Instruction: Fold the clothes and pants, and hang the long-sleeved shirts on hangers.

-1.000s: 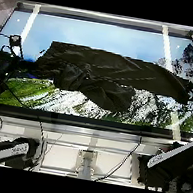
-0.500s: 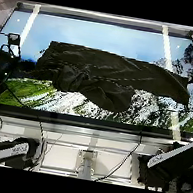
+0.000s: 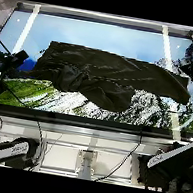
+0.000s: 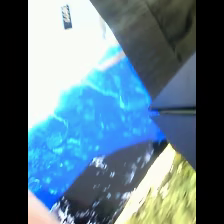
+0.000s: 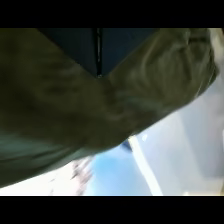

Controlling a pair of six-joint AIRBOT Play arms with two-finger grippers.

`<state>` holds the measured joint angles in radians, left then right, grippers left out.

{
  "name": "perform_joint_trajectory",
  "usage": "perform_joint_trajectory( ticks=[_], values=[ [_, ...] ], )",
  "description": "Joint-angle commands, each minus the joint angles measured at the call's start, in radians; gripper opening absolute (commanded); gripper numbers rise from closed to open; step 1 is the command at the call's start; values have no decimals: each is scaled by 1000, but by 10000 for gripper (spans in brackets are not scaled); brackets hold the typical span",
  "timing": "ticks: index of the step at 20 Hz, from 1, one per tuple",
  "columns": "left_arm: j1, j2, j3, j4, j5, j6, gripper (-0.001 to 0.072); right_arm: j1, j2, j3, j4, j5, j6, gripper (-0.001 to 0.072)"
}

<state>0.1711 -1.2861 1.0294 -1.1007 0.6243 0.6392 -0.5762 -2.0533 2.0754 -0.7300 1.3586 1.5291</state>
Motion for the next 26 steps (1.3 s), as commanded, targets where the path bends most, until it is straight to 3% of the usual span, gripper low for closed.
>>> perform_joint_trajectory(
  ticks=[1, 6, 7, 9, 13, 15, 16, 21, 26],
  values=[
    [2, 32, 0, -159, -43, 55, 29, 43, 1, -1, 93, 145, -124, 13],
    [3, 171, 0, -642, -44, 709, 28, 66, 40, -212, 87, 253, -162, 10],
    [3, 206, 0, -706, -13, 808, 28, 66, 70, -298, 87, 245, -178, 10],
    [3, 265, 0, -761, 80, 925, 28, 66, 132, -462, 68, 248, -220, 12],
    [-11, 341, 0, -771, 285, 1009, 28, 75, 232, -700, 25, 301, -242, 26],
    [-38, 359, 0, -771, 313, 1011, 29, 106, 249, -758, -55, 291, -240, 306],
    [-51, 362, 0, -771, 312, 1012, 30, 132, 248, -782, -83, 282, -239, 339],
    [-103, 362, 0, -771, 312, 1011, 31, 319, 247, -832, -221, 116, -238, 338],
    [-111, 362, 0, -771, 312, 1011, 31, 439, 245, -832, -235, -8, -233, 338]
  ],
)
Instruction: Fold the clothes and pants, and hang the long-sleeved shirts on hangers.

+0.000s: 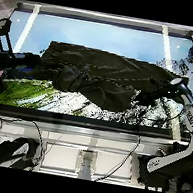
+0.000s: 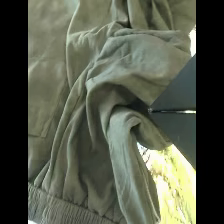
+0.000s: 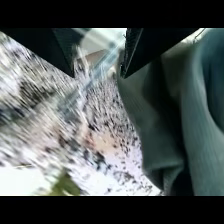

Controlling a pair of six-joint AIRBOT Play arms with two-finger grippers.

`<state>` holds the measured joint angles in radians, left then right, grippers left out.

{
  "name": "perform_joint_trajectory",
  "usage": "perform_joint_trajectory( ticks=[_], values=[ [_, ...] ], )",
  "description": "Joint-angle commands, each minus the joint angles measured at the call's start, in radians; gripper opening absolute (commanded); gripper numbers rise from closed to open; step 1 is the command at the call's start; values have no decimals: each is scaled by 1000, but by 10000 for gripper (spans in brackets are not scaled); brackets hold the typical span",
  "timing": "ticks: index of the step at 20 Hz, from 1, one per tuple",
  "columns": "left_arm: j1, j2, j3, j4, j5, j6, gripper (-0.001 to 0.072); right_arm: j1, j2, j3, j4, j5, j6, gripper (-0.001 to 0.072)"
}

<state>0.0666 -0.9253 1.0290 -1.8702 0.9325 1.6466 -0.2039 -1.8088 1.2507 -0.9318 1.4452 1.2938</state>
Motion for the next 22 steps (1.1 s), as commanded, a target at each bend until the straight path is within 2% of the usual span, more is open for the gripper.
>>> perform_joint_trajectory(
  ticks=[1, 8, 9, 10, 13, 16, 22],
  values=[
    [-7, 2, 0, -1, 3, 4, 31, 81, 1, -7, -34, -127, 2, 338],
    [-7, 2, 0, -1, 3, 4, 31, 93, 1, -7, 21, -190, 14, 332],
    [-7, 2, 0, -1, 3, 4, 31, 93, 1, -7, 43, -208, 14, 207],
    [-7, 2, 0, -1, 3, 3, 31, 93, 1, -3, 51, -206, 19, 24],
    [-7, 2, 0, -1, -2, 4, 30, 75, 44, 0, 17, -172, 82, 10],
    [-6, 1, 0, 12, -10, 3, 31, -9, 173, 0, -127, -159, 225, 10],
    [-5, 1, 0, 64, -11, 4, 30, -299, 469, 0, -443, -79, 468, 11]
  ],
)
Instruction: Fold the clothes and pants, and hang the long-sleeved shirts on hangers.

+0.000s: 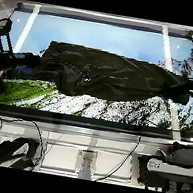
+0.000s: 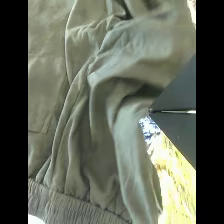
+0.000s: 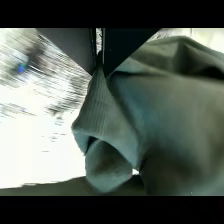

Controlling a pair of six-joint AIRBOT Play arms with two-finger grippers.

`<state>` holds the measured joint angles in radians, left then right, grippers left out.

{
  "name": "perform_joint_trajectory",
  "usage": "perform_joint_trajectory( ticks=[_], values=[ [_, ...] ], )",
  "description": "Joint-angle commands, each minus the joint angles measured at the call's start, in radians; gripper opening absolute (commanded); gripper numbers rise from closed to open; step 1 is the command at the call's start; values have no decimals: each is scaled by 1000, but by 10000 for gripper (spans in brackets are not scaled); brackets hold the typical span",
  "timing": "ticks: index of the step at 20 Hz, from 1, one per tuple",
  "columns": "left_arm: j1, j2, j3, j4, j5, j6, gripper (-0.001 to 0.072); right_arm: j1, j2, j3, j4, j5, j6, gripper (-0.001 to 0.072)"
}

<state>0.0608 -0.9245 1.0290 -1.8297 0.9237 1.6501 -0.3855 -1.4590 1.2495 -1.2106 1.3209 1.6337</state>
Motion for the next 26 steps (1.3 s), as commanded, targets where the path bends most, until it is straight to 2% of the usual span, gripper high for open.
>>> perform_joint_trajectory(
  ticks=[1, 4, 6, 13, 20, 22, 26],
  values=[
    [1, 0, 0, 23, -3, 0, 30, -153, 146, 1, -215, 84, 146, 12],
    [1, 0, 0, 23, -3, 0, 31, -218, 182, -2, -352, 249, 164, 12],
    [1, 0, 0, 23, -3, 0, 30, -238, 182, -2, -389, 303, 164, 12],
    [1, 0, 0, 45, -3, 0, 30, -238, 170, -2, -609, 261, 161, 13],
    [1, 0, 0, 72, -2, 0, 30, -270, 159, -2, -612, 150, 162, 13],
    [1, 0, 0, 71, -2, -1, 30, -277, 163, -1, -557, 69, 158, 12],
    [1, 0, 0, 71, -2, -5, 30, -277, 166, 35, -347, -101, 151, 12]
  ],
)
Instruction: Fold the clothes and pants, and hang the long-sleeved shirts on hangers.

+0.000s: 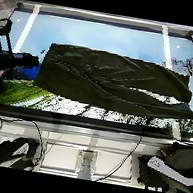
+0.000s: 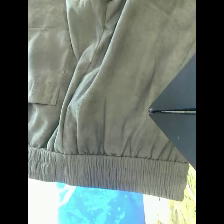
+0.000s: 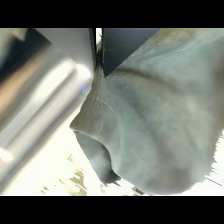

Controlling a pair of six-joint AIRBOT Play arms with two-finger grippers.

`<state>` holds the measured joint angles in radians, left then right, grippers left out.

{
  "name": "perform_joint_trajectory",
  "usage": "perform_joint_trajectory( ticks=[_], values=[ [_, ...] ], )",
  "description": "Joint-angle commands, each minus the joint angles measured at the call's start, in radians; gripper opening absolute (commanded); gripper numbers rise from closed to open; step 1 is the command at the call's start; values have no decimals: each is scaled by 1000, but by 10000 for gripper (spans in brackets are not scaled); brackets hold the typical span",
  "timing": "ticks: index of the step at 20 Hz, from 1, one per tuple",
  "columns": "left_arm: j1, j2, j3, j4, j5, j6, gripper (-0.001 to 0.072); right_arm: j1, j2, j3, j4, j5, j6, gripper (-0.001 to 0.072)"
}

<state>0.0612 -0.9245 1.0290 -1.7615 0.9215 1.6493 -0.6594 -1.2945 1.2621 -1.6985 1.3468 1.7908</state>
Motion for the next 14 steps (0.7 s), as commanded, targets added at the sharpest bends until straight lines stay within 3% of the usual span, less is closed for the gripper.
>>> perform_joint_trajectory(
  ticks=[1, 6, 10, 14],
  values=[
    [1, 0, 0, 3, 3, -4, 30, -3, 1, 42, 190, -160, -6, 13],
    [1, 0, 0, 3, 3, -4, 30, -3, 1, 207, 422, -301, -6, 13],
    [1, 0, 0, 3, 3, -15, 30, -3, 1, 283, 356, -261, -8, 13],
    [1, 0, 0, 3, 7, -14, 30, -3, -19, 241, 193, -88, -31, 13]
  ],
)
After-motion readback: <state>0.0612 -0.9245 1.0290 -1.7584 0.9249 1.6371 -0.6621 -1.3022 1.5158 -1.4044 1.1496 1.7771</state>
